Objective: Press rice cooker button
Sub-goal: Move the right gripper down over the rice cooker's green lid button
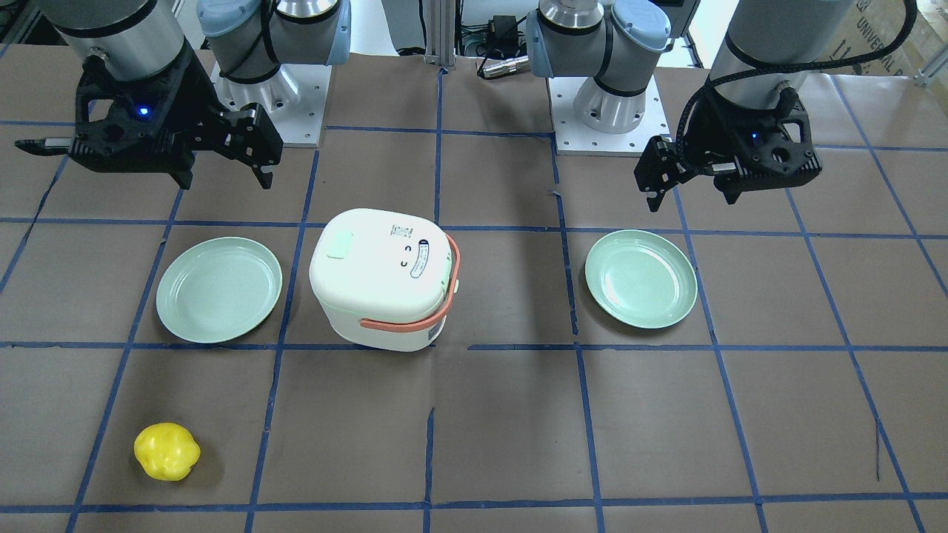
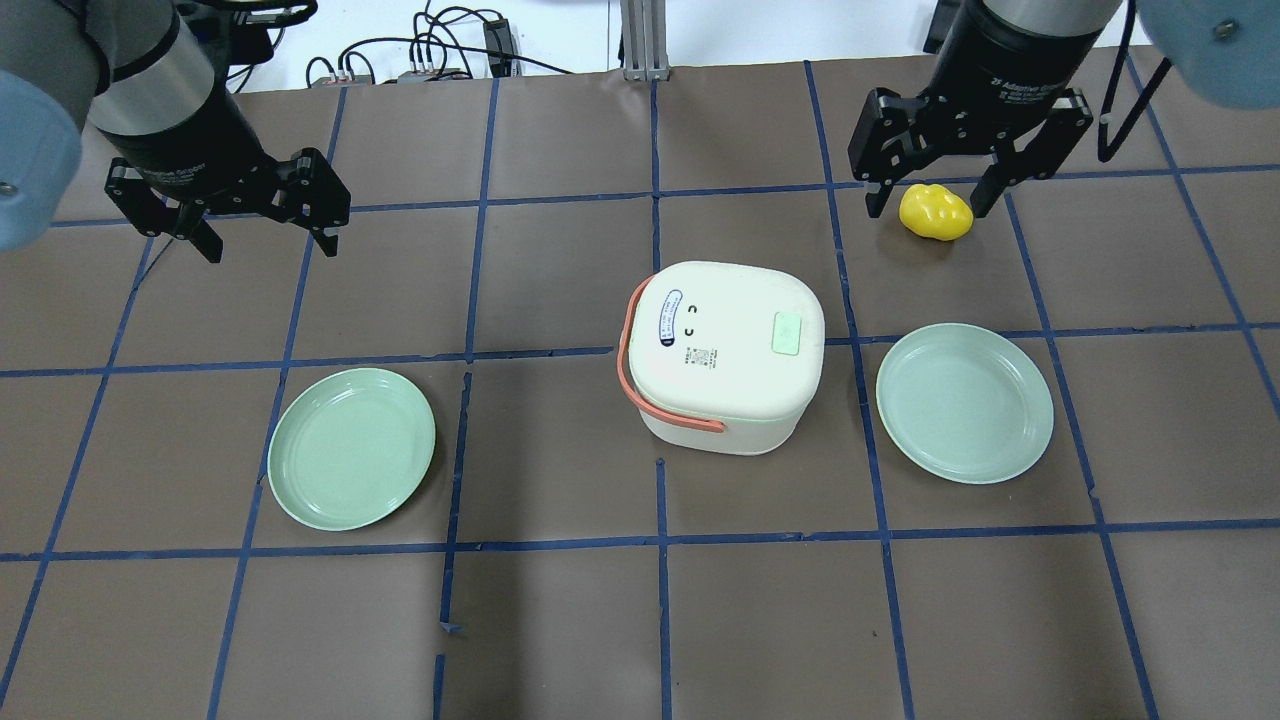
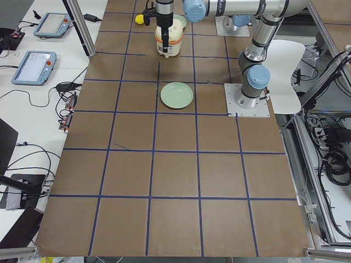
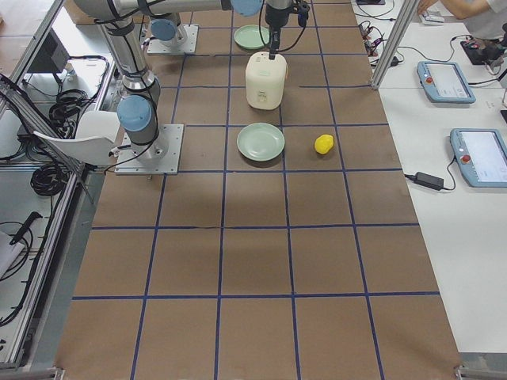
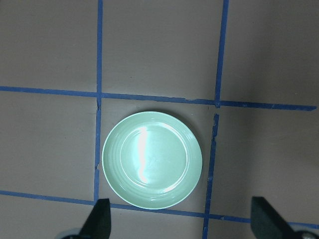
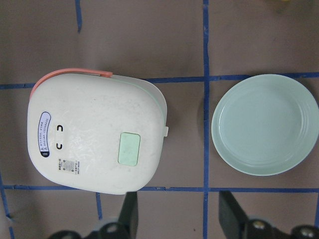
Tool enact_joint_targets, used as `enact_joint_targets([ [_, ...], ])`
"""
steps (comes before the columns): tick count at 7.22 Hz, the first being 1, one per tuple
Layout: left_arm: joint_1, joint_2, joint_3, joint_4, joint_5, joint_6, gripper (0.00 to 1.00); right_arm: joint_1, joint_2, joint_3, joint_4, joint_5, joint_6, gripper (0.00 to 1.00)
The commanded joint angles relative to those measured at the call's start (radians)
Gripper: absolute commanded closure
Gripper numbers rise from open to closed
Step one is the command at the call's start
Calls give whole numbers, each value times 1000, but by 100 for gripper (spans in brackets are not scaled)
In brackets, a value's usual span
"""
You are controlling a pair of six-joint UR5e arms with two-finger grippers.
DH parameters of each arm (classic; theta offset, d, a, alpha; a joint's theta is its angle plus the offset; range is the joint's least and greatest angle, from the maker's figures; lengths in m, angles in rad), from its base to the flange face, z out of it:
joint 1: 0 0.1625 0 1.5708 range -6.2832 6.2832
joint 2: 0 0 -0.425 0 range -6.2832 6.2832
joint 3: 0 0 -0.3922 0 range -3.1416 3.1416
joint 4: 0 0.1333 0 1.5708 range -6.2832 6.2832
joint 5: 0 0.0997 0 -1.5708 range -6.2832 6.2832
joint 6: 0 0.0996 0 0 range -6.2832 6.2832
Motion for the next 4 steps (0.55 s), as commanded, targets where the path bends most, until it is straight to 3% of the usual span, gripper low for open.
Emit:
enact_joint_targets([
  [1, 0, 0, 0, 0, 0, 0, 0, 71, 6, 66, -53, 24, 79, 91],
  [4, 0, 0, 0, 0, 0, 0, 0, 98, 17, 211, -265, 9, 84, 93],
])
